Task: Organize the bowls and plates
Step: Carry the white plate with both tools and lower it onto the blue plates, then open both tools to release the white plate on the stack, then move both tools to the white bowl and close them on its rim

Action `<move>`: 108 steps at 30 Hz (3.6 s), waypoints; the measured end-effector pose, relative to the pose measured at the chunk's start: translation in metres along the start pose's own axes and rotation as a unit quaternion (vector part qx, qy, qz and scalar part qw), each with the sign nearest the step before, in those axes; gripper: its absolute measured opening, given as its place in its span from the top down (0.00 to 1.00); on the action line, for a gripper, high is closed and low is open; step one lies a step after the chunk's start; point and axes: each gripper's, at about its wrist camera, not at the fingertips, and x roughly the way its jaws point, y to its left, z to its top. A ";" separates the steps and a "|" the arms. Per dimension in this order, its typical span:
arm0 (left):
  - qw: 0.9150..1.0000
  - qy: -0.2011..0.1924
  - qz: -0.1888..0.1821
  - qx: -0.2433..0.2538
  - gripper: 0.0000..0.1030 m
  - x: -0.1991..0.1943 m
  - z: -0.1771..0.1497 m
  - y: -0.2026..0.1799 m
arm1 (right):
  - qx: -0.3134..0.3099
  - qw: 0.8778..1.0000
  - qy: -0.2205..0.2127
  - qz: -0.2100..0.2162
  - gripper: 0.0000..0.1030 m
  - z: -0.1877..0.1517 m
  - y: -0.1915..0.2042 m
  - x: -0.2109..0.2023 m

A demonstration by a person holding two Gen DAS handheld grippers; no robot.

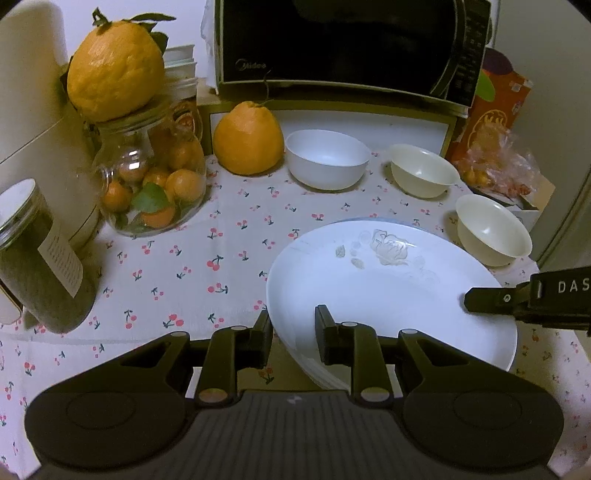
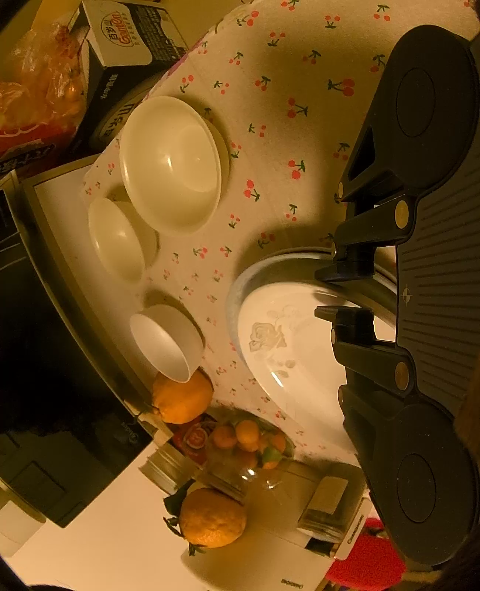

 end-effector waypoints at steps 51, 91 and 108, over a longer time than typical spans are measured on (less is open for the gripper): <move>0.995 -0.034 0.020 0.087 0.74 0.004 -0.020 -0.021 | -0.259 0.953 -0.064 -0.144 0.86 -0.020 0.048 0.007; 0.985 0.042 -0.112 -0.122 0.08 0.014 0.033 0.022 | -0.044 0.999 -0.027 0.009 0.15 0.046 0.035 -0.001; 0.975 0.024 -0.105 -0.195 0.10 0.070 0.103 0.031 | 0.116 0.989 -0.007 0.096 0.15 0.123 0.014 0.064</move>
